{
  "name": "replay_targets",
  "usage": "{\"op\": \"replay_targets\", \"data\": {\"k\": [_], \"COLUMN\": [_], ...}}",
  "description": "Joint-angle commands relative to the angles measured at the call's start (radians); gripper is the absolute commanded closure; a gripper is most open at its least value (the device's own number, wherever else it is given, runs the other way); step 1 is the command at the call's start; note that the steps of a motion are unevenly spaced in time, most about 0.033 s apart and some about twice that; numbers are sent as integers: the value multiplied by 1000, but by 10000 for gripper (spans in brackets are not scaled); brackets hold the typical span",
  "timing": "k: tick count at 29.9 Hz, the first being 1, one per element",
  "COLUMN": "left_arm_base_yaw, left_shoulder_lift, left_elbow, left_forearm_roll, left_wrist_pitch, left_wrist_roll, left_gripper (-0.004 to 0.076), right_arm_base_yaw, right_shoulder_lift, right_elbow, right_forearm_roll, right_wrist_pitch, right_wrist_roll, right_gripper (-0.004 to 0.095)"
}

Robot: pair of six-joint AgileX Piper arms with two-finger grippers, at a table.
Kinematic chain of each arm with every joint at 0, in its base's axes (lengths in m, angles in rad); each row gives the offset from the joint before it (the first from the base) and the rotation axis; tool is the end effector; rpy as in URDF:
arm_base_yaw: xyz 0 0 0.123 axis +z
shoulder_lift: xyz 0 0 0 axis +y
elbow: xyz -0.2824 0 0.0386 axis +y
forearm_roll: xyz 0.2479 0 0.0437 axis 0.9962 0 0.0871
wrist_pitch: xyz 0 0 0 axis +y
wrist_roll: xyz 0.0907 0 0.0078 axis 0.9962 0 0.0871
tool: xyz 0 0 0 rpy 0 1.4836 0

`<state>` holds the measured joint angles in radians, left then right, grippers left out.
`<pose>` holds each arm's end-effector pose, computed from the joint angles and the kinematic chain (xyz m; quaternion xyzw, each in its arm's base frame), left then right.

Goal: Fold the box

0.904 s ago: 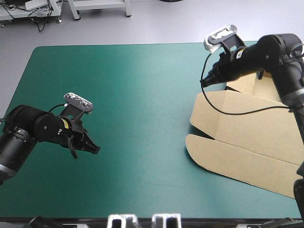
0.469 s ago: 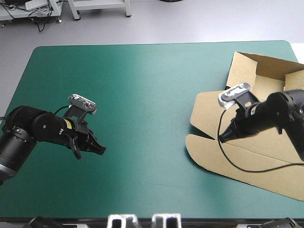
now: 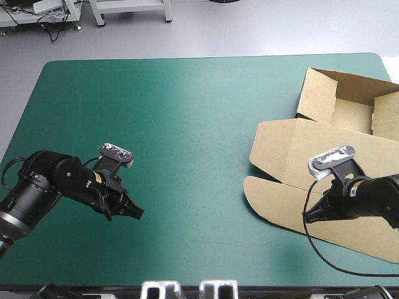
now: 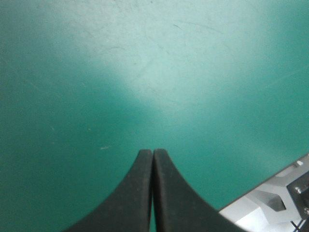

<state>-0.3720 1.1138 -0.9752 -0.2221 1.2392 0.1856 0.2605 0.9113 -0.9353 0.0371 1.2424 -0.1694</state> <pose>0.1671 -0.0856 0.3171 0.2506 0.9519 -0.1212 0.1281 0.1372 0.0399 0.3371 -0.2062 0.9537 0.0283 0.2169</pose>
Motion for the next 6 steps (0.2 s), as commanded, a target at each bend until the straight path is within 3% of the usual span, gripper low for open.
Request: {"op": "replay_targets", "data": {"k": [1, 6], "left_arm_base_yaw": [-2, -2], "left_shoulder_lift": [-21, -21], "left_elbow": [3, 8], "left_forearm_roll": [-44, -35], "left_wrist_pitch": [-7, -1], "left_wrist_roll": [9, 9], "left_gripper": [733, 733], "right_arm_base_yaw": [-3, -3], "right_shoulder_lift": [-12, -10], "right_elbow": [-4, -2], "right_forearm_roll": [-5, 16], "right_wrist_pitch": [4, 4], "right_wrist_roll": [11, 19], "right_gripper": [925, 926]}}
